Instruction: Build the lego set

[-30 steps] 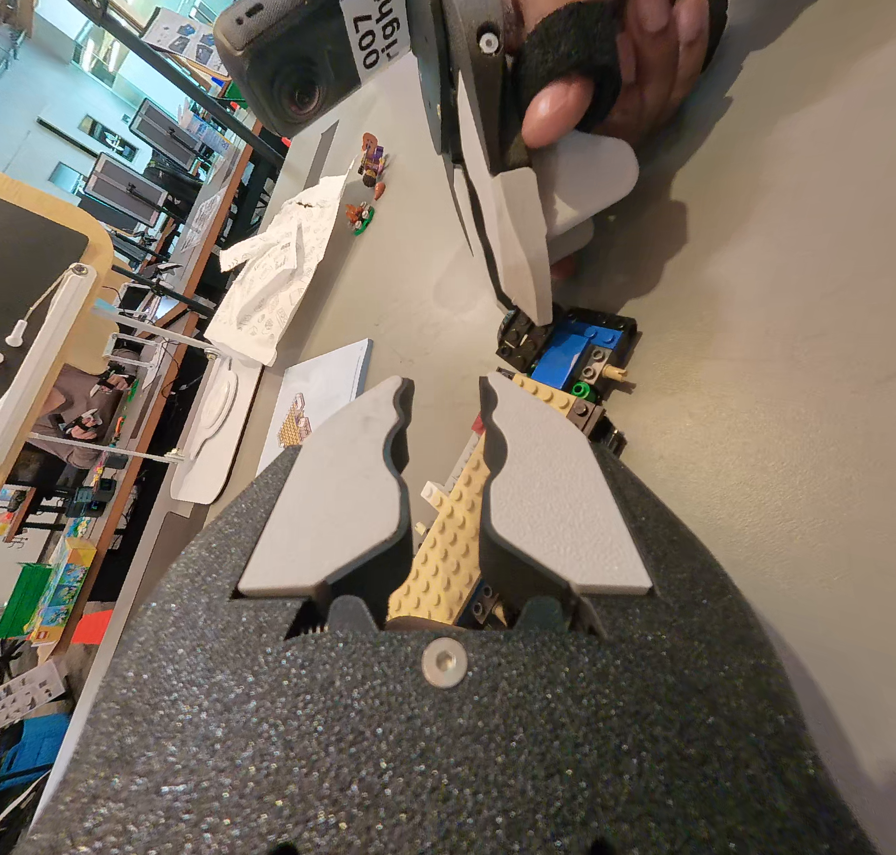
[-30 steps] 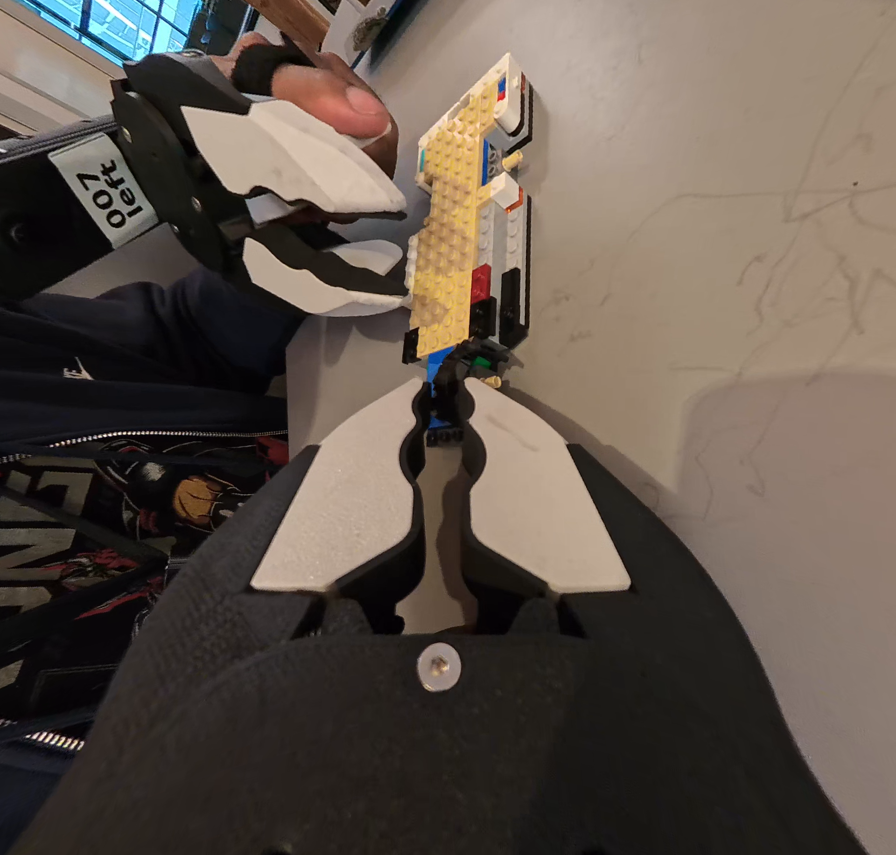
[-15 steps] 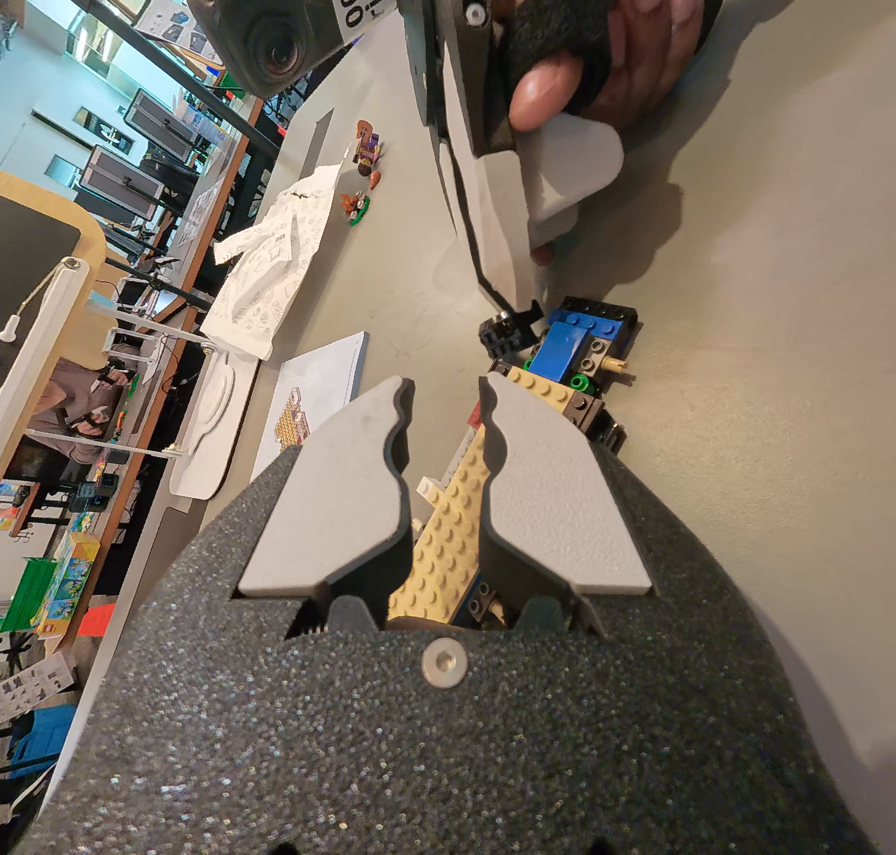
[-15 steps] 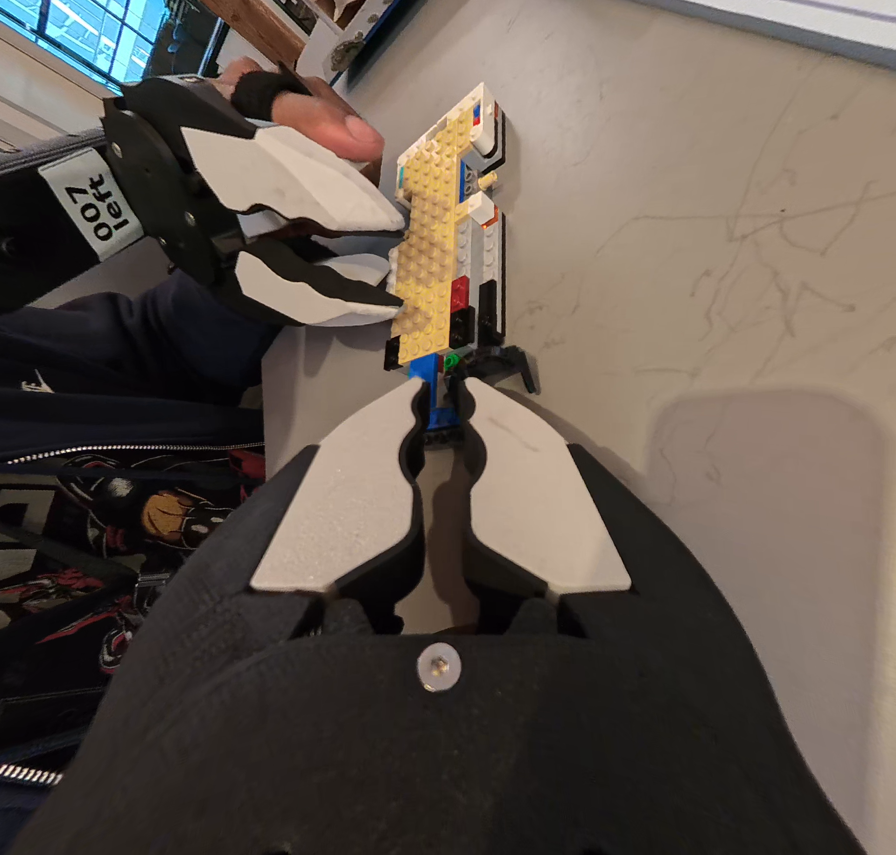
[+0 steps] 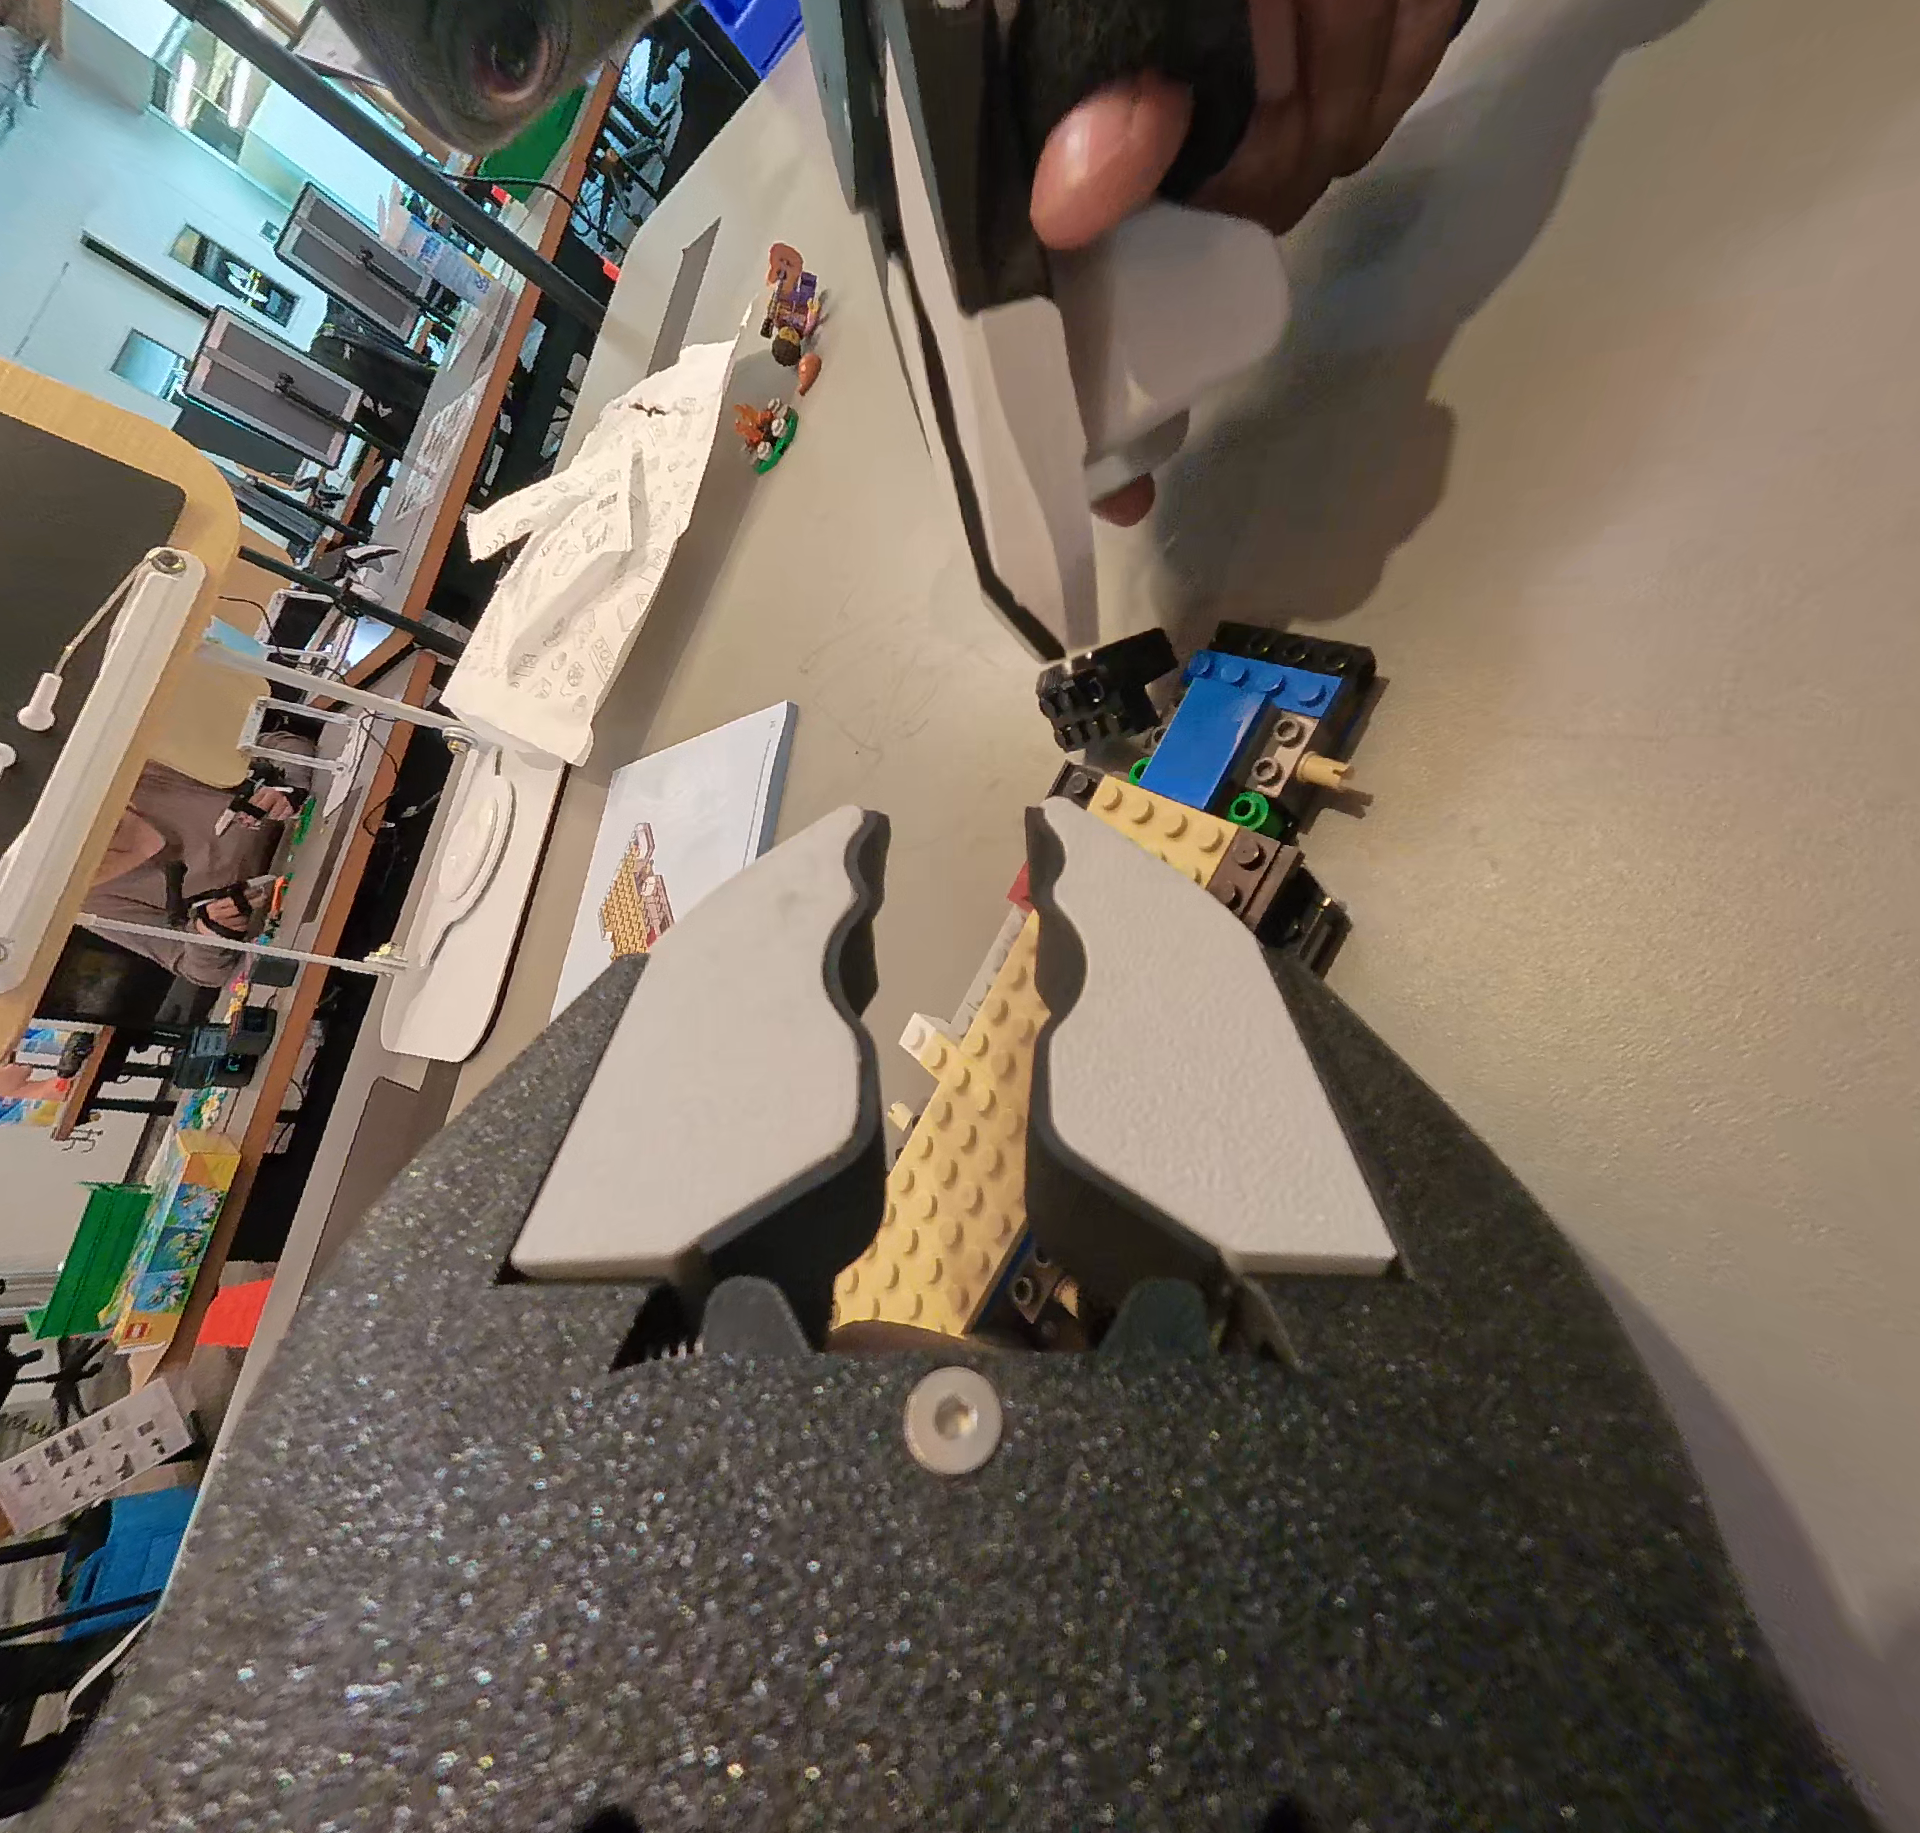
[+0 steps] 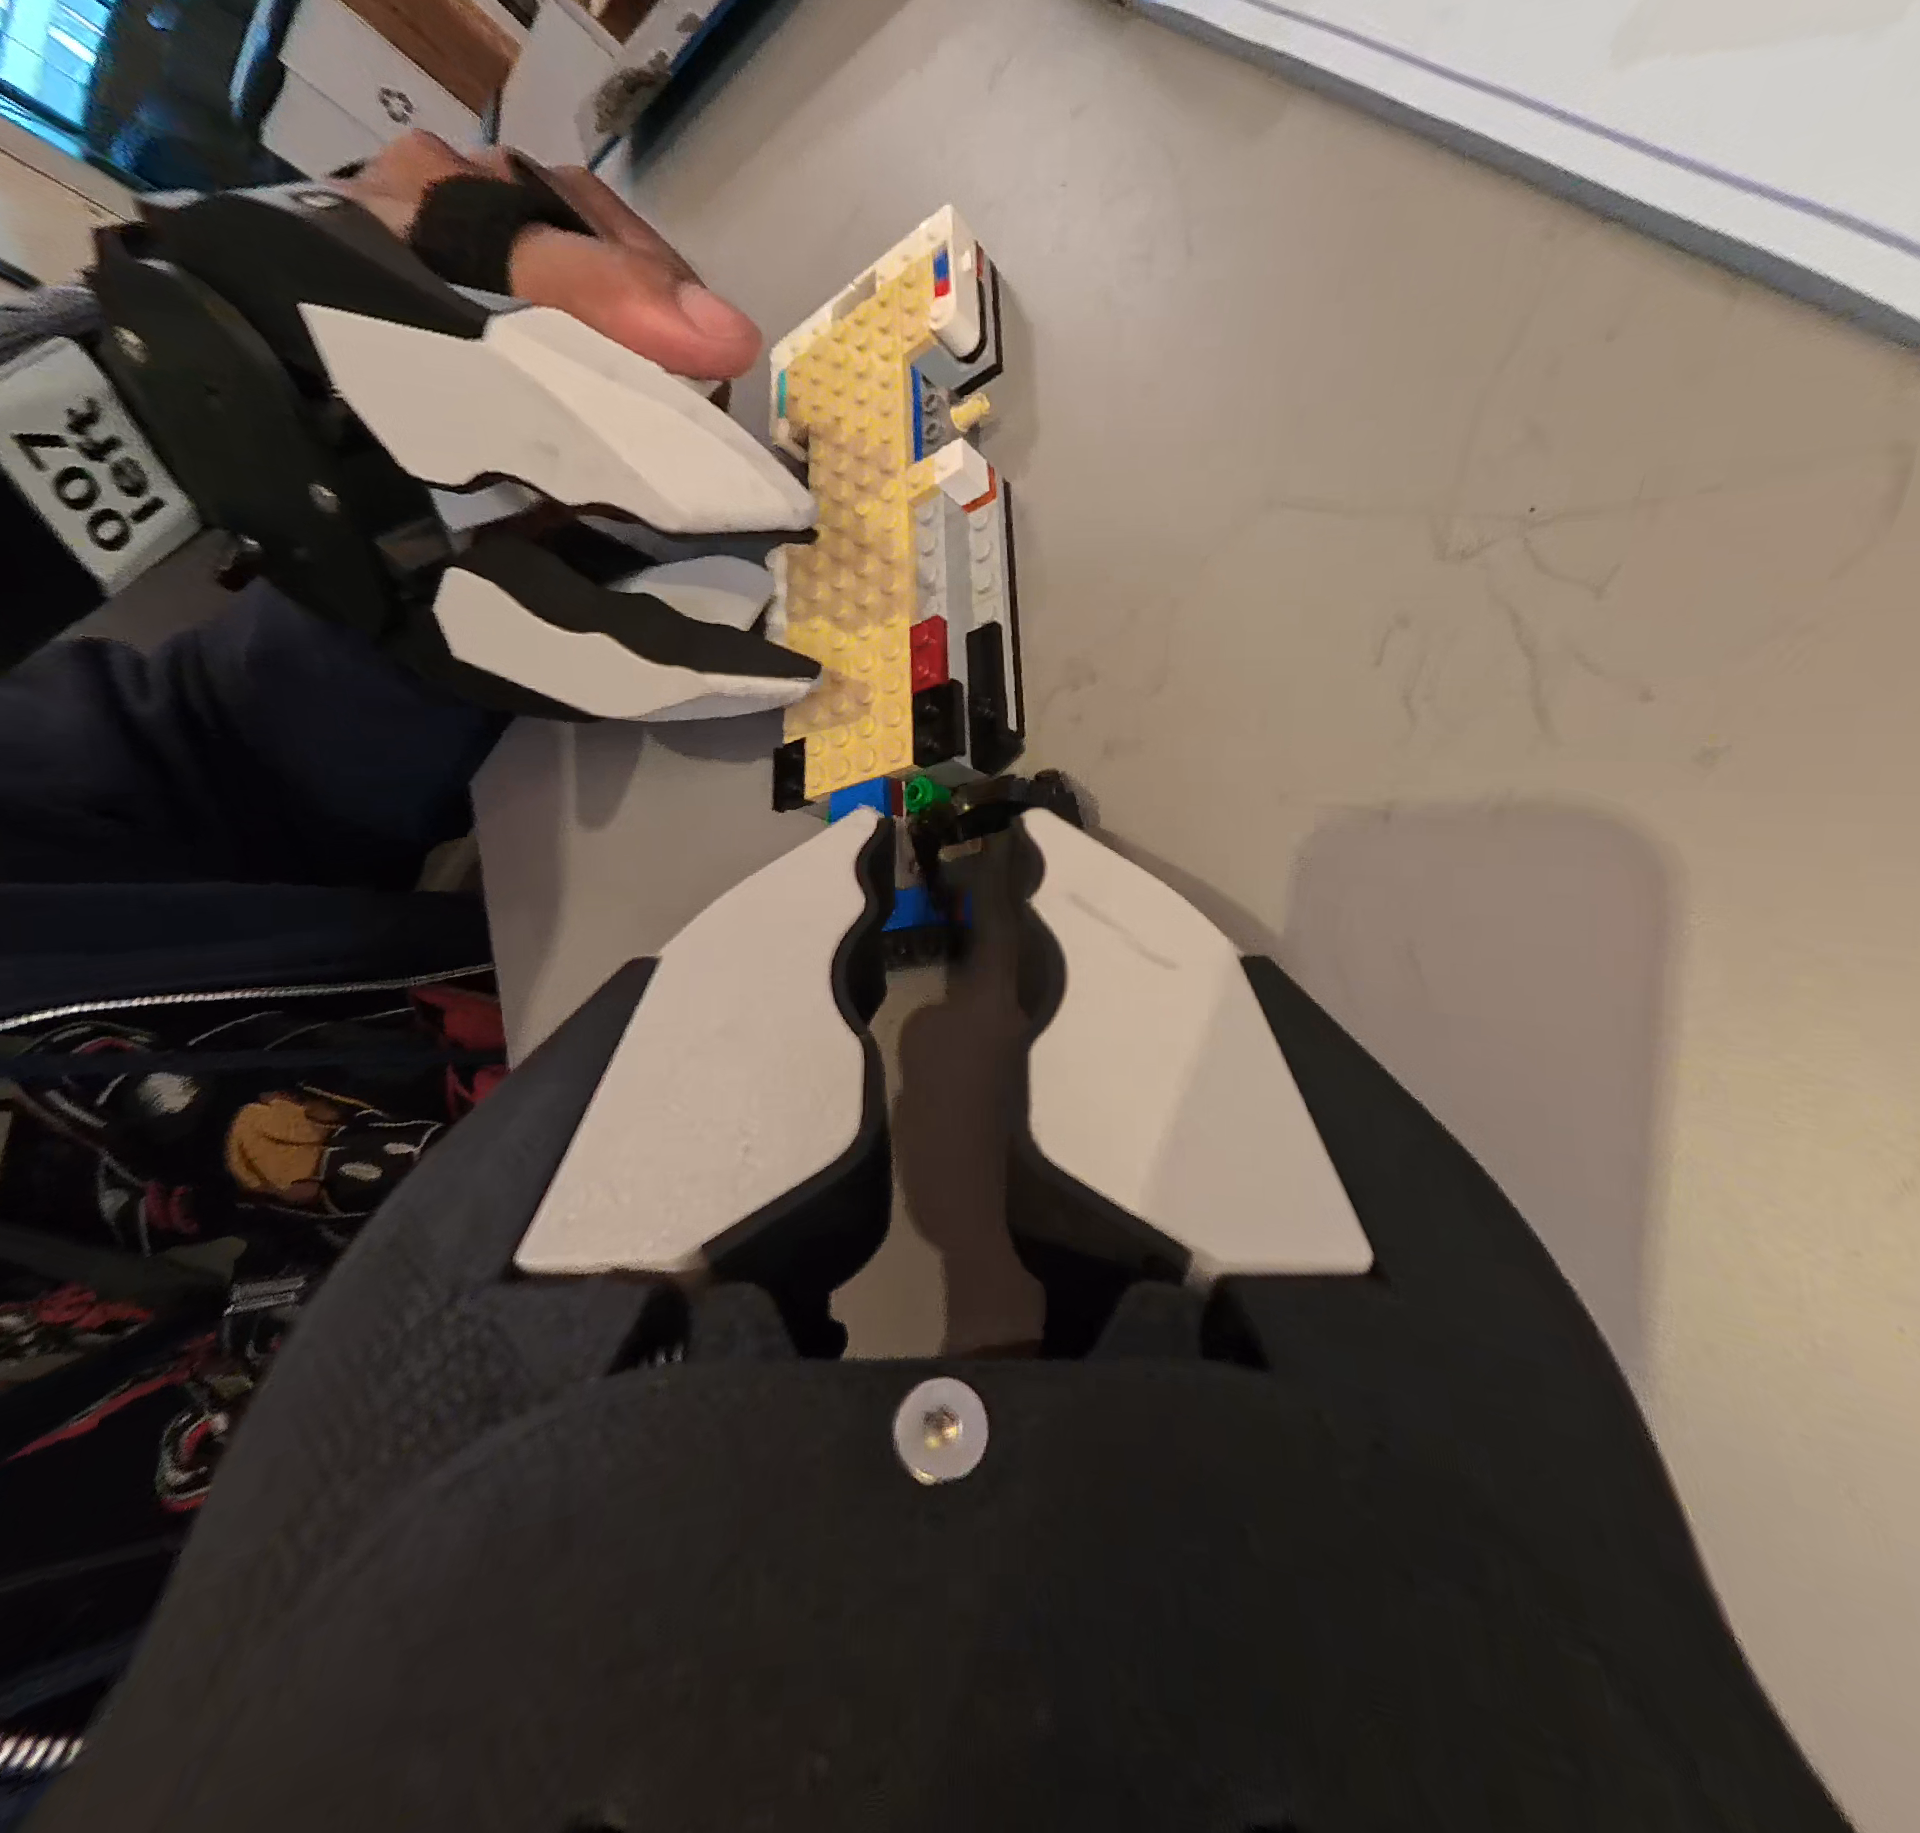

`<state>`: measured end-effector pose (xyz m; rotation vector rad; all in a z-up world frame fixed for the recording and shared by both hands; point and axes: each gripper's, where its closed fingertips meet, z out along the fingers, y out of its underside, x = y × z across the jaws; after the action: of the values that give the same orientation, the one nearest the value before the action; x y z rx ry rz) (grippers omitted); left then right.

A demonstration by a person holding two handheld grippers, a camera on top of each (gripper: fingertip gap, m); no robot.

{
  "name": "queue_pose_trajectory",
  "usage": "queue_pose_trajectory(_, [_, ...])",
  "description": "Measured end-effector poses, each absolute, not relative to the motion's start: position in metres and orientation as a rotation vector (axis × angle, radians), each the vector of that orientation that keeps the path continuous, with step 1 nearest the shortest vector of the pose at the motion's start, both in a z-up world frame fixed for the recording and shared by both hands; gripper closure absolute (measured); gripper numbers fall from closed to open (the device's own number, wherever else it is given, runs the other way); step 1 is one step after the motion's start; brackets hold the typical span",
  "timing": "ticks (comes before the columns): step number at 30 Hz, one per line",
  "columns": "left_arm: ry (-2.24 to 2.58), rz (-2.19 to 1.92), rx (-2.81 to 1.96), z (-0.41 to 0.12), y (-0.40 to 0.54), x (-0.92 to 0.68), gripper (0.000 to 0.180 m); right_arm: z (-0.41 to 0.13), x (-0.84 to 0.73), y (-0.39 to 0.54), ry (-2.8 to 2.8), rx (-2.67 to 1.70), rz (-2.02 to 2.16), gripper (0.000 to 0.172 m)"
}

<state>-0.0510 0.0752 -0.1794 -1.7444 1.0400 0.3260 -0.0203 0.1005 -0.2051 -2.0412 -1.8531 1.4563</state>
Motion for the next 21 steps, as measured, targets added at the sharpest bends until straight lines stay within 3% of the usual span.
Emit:
queue_pose_trajectory(4, [1.035,0.334,-1.746,-0.179,0.075,-0.053,0.154,-0.21,-0.025,0.096,-1.881,-2.04,1.401,0.149])
queue_pose_trajectory(7, [1.036,0.337,-1.745,-0.178,0.074,-0.053,0.154,-0.207,-0.026,0.098,-1.871,-2.003,1.41,0.171])
queue_pose_trajectory(16, [1.04,0.351,-1.749,-0.179,0.073,-0.055,0.154,-0.197,-0.023,0.102,-1.833,-1.981,1.529,0.172])
queue_pose_trajectory(21, [1.04,0.356,-1.749,-0.179,0.072,-0.055,0.155,-0.204,-0.025,0.093,-1.88,-1.996,1.461,0.147])
